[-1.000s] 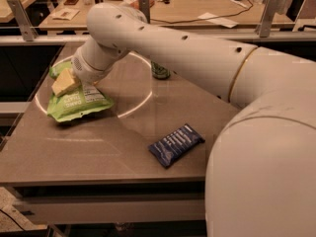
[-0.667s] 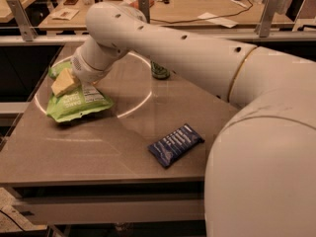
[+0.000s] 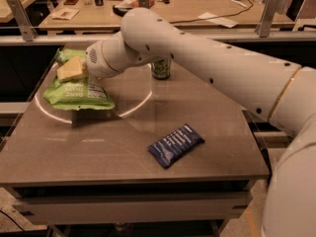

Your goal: Pick green rice chip bag

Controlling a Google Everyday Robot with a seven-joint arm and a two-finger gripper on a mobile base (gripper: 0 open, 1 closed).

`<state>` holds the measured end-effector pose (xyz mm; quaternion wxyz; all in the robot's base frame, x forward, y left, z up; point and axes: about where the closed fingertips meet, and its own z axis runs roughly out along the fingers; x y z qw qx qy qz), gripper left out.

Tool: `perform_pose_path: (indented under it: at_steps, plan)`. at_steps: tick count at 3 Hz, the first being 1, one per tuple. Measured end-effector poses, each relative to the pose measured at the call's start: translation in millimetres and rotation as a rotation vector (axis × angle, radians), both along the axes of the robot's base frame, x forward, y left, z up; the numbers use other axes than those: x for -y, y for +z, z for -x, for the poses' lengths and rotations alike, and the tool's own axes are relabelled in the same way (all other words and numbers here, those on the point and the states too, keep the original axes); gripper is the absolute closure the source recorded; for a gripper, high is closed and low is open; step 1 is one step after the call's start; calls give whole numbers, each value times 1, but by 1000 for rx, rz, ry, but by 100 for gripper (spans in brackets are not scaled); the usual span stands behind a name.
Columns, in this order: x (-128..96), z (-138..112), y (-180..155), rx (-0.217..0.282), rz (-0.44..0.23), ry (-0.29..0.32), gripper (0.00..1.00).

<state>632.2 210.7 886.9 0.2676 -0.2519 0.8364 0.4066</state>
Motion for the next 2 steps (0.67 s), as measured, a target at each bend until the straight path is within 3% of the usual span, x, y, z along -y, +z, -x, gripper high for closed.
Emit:
perform_pose_path:
  at_steps: [1, 2]
  plan:
    - [11, 3, 29, -6, -151, -24, 100]
    - [18, 7, 46, -30, -268, -5, 100]
